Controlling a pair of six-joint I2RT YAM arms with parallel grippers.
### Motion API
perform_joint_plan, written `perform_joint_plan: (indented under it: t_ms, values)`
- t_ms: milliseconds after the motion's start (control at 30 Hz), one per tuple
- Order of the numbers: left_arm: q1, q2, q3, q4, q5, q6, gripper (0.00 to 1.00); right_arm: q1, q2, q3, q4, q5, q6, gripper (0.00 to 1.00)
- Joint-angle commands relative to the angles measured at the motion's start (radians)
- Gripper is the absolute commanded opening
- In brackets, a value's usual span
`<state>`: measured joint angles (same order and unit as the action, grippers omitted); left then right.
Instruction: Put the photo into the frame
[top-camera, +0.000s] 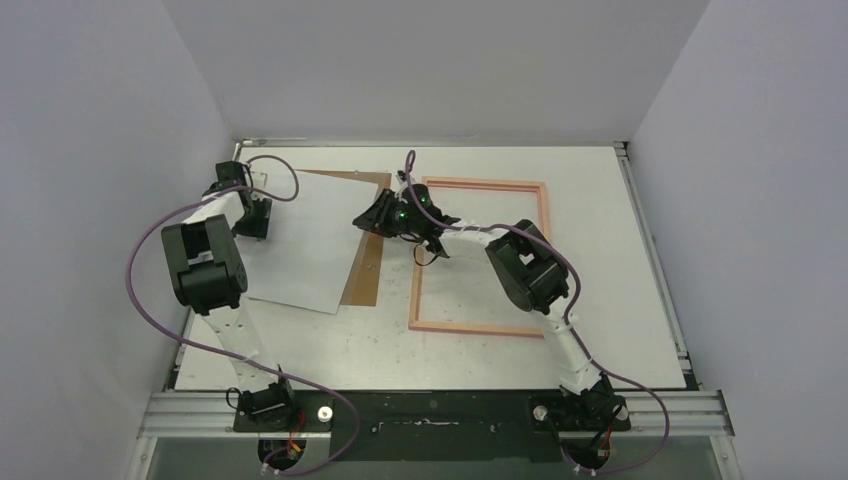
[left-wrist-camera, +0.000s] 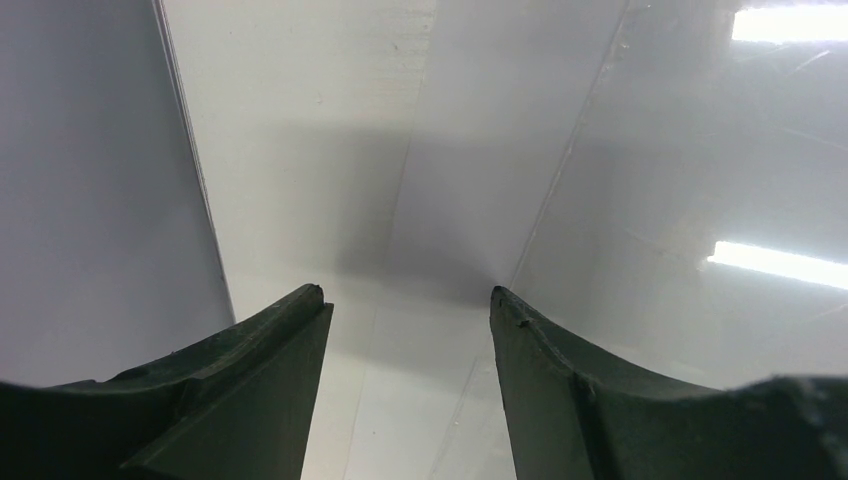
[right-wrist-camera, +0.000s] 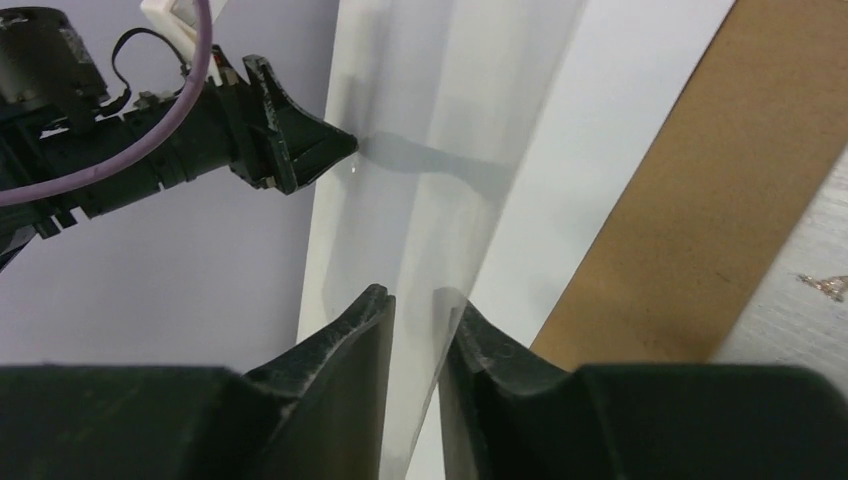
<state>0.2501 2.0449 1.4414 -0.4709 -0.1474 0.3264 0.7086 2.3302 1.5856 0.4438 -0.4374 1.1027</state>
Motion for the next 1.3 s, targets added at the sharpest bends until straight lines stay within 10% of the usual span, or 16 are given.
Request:
perform_joint_plan:
  t_ms: [0,200,767,1267]
  values:
    - [-0.012,0.005,-0.017,-0.087,0.057,-0.012,0.6,0.007,-0.071,0.071,-0.081,0.042,-0.067,0.19]
    - [0.019,-0.077,0.106,-0.268,0.186,-0.043,0.99,-0.03,-0.111,0.179,-0.238,-0.005,-0.112,0.07]
    - [-0.137,-0.344,0.297,-0.584,0.514,-0.073,0.96,-0.173,-0.516,0.167,-0.642,-0.242,-0.377,0.07]
    - [-0.242,-0.57,0.021,-0.461,1.1,-0.132,0.96,-0.381,-0.908,-0.112,-0.604,-0.442,-0.387,0.06]
